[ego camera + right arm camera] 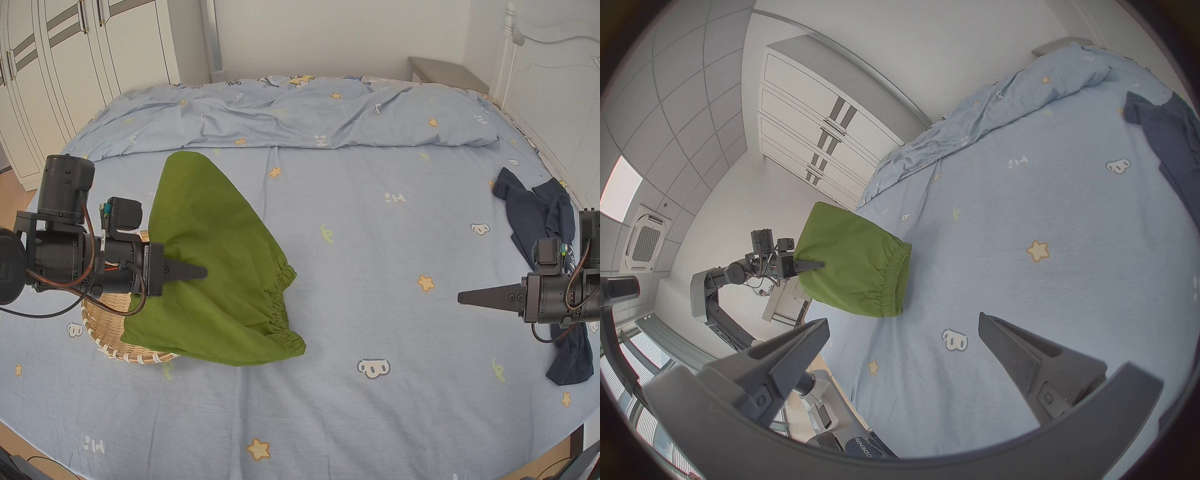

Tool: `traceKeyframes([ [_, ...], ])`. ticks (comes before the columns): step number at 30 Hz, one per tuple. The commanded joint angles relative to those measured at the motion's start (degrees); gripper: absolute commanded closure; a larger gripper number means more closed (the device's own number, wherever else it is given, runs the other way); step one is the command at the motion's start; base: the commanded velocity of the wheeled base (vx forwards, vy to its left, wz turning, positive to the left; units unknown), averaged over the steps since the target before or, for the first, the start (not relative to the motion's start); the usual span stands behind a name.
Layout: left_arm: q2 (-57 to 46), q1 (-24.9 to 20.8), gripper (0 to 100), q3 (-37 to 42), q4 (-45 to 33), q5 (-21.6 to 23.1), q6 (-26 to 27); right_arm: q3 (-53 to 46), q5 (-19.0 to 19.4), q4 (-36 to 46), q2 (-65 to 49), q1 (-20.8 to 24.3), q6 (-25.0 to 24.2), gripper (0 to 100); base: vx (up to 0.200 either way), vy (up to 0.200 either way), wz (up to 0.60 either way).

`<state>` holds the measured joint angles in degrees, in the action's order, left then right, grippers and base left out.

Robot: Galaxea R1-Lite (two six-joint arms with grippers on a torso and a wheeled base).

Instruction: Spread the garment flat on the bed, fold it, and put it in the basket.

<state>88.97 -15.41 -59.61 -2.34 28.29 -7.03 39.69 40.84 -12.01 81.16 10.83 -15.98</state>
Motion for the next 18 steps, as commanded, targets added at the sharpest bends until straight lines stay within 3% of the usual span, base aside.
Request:
traceKeyframes([
  [1, -4.50, 2.58, 100, 5.56, 6.65, -0.08, 3.25, -0.05, 0.03, -0.03, -0.48, -0.01, -0.01, 0, 0.000, 0.000, 0.00],
  [8, -5.82, 9.52, 100, 9.78, 19.92, 0.45, 4.92, -0.05, 0.03, -0.03, -0.66, -0.01, 0.07, 0, 0.000, 0.000, 0.00],
  [14, -5.21, 15.85, 100, 9.25, 20.27, 1.41, 4.49, -0.05, 0.03, -0.03, -1.45, -0.01, -0.01, 0, 0.000, 0.000, 0.00],
  [18, -3.98, 17.52, 100, 10.04, 20.18, 2.03, 2.11, -0.05, 0.03, -0.03, -1.45, -0.01, -0.01, 0, 0.000, 0.000, 0.00],
])
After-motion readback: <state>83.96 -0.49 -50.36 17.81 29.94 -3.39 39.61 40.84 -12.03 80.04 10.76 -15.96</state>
